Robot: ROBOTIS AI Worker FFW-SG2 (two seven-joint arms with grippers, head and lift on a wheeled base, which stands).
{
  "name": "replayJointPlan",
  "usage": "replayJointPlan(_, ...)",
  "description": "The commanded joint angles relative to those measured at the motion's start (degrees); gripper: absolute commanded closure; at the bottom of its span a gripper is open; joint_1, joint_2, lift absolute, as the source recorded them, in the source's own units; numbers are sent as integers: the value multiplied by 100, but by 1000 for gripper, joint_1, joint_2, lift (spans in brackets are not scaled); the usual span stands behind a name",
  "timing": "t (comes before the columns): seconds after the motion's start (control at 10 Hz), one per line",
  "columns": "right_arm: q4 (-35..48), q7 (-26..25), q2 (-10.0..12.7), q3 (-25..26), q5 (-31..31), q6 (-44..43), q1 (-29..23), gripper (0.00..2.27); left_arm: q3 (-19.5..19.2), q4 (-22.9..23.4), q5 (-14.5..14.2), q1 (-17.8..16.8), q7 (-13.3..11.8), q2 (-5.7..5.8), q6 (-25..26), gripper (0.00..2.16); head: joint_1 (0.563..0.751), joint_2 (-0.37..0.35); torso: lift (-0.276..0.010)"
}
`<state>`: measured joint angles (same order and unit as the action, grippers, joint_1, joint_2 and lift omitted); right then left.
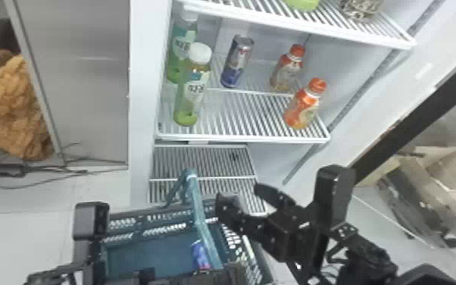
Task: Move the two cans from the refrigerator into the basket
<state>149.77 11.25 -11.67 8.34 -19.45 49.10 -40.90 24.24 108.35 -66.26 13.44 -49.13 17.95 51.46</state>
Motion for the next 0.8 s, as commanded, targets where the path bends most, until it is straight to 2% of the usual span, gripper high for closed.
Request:
replayJointPlan(0.0,6,-9,33,0,106,-832,-143,200,-14,0,11,6,0,-11,1,1159,695,-350,-276)
replayJointPlan(0.3,-36,-202,68,0,94,-2337,-340,193,-14,0,22,20,0,-11,1,1159,695,-350,-276)
replayJointPlan(0.7,-669,-387,86,-92,254,-3912,-73,191,-14,0,22,20,0,-11,1,1159,695,-350,-276)
